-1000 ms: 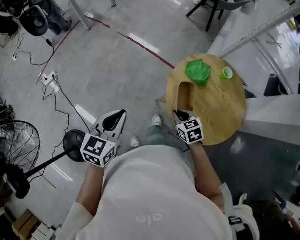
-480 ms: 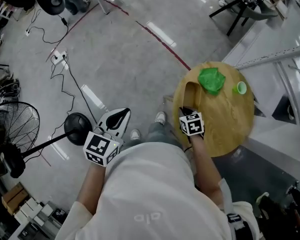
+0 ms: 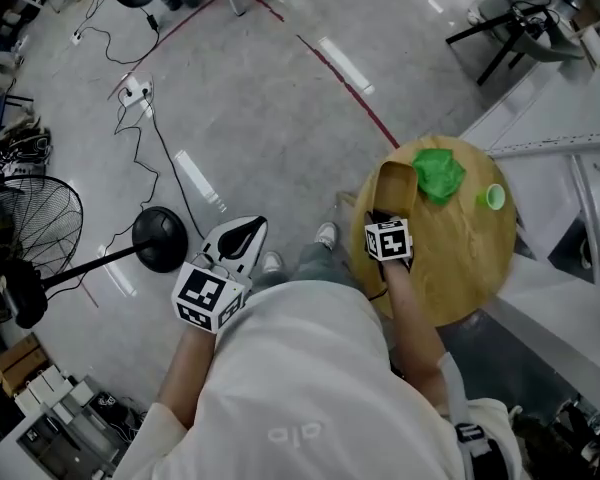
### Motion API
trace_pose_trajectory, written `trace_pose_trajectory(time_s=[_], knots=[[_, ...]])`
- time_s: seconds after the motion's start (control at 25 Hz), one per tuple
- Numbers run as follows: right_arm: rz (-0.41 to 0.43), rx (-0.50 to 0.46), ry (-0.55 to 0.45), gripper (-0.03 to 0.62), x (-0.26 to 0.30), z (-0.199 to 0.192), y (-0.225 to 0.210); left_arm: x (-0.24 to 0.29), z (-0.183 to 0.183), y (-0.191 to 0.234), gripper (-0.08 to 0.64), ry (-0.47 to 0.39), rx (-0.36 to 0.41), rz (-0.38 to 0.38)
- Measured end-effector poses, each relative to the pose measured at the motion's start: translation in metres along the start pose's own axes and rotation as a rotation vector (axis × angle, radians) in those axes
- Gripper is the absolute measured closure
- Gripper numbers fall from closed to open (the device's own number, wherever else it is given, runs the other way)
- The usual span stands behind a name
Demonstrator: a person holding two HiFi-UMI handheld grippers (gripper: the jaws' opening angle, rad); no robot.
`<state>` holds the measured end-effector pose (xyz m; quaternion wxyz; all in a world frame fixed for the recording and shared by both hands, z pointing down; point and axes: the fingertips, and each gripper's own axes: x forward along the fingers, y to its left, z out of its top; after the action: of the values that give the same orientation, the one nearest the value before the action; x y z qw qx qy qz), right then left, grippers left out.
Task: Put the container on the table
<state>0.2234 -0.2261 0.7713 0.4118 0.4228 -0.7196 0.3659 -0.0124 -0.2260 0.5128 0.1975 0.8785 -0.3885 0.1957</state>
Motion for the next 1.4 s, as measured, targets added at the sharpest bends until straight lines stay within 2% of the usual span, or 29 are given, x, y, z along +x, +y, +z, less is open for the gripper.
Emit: trace_pose_trajectory(time_s=[0.36,0.76,1.04,1.2,1.4], knots=[[-0.005,0.04,0.036,0.522,0.009,0.003,-0.005,-0.011,-0.005,0.008,0.543,-0.011,-0.023,0.039],[-0.064,0.085,0.013,0.462,0.001,0.004,-0.006,-0.029,-0.011,0.016,0.543,-0.03,-0.023,0.032],[-0.075,0.09,-0.095,0.464,-0.028,0.023,0.015,-0.045,-0.015,0.016,0.543,-0.053,0.001,0.004],[-0.056,0.091,-0.195,0.498,-0.059,0.045,0.039,-0.056,-0.009,0.015,0.543,-0.081,0.014,-0.018],[-0.052,0.038,-0.326,0.558,-0.11,0.075,0.069,-0.065,0.006,0.013,0.543,-0.126,0.046,-0.049]])
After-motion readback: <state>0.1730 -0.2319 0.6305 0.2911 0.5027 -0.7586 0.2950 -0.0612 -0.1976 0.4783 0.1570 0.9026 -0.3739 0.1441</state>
